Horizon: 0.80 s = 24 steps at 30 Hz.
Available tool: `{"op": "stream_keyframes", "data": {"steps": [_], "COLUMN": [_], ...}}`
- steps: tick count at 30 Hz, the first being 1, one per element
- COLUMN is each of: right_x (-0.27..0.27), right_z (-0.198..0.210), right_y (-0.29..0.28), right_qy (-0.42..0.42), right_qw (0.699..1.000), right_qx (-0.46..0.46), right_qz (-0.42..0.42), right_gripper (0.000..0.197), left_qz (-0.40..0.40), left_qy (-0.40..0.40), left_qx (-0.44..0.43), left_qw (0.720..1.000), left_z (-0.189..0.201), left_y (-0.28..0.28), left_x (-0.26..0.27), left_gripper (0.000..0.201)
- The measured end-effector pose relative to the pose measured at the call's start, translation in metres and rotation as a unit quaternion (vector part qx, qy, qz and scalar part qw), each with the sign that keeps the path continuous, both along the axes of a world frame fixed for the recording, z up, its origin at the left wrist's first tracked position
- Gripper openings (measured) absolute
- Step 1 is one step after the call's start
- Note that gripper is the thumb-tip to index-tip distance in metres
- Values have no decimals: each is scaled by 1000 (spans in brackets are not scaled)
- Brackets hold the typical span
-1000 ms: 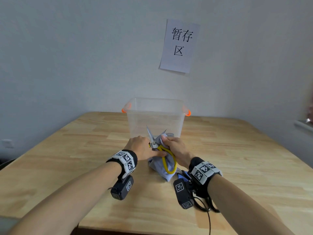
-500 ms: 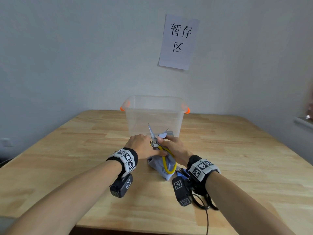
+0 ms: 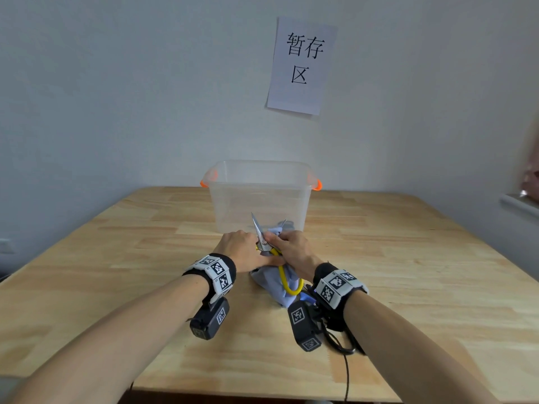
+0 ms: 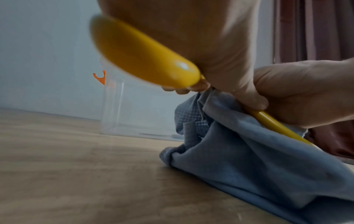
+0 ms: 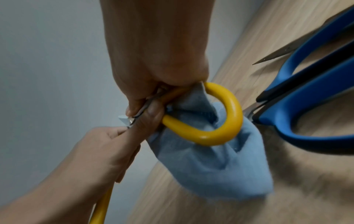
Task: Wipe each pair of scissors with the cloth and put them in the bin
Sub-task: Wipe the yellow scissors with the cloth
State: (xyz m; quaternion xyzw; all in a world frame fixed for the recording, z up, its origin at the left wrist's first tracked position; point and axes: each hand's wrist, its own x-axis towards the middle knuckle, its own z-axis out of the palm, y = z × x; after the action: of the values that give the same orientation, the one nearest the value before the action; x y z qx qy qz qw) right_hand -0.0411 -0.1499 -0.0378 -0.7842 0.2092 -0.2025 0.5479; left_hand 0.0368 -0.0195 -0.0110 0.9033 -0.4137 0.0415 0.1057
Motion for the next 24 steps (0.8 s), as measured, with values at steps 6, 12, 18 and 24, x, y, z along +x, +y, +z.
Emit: {"op": "stream_keyframes", "data": {"steps": [6, 12, 18, 24], "right_x": [3, 16, 8, 3], "right_z": [-5, -20, -7, -8], "right_y": [3, -3, -1, -9], "right_qy": [-24, -29, -58, -21], "right_qw": [999, 998, 995, 998], "right_qx": [-11, 23, 31, 58], "right_qz": [-30, -44, -72, -13], "right_gripper": [42, 62, 42, 46], "left_qz": [-1, 17, 16, 23], "left_qy": [-1, -2, 7, 43], "left_qx": [-7, 6, 6, -15], "left_qw": [1000, 1000, 1000, 999], "left_z": [-6, -10, -17, -18], "left_y": [0, -1, -1, -1], "left_x": [-1, 2, 5, 7], "left_gripper": [49, 67, 80, 72]}}
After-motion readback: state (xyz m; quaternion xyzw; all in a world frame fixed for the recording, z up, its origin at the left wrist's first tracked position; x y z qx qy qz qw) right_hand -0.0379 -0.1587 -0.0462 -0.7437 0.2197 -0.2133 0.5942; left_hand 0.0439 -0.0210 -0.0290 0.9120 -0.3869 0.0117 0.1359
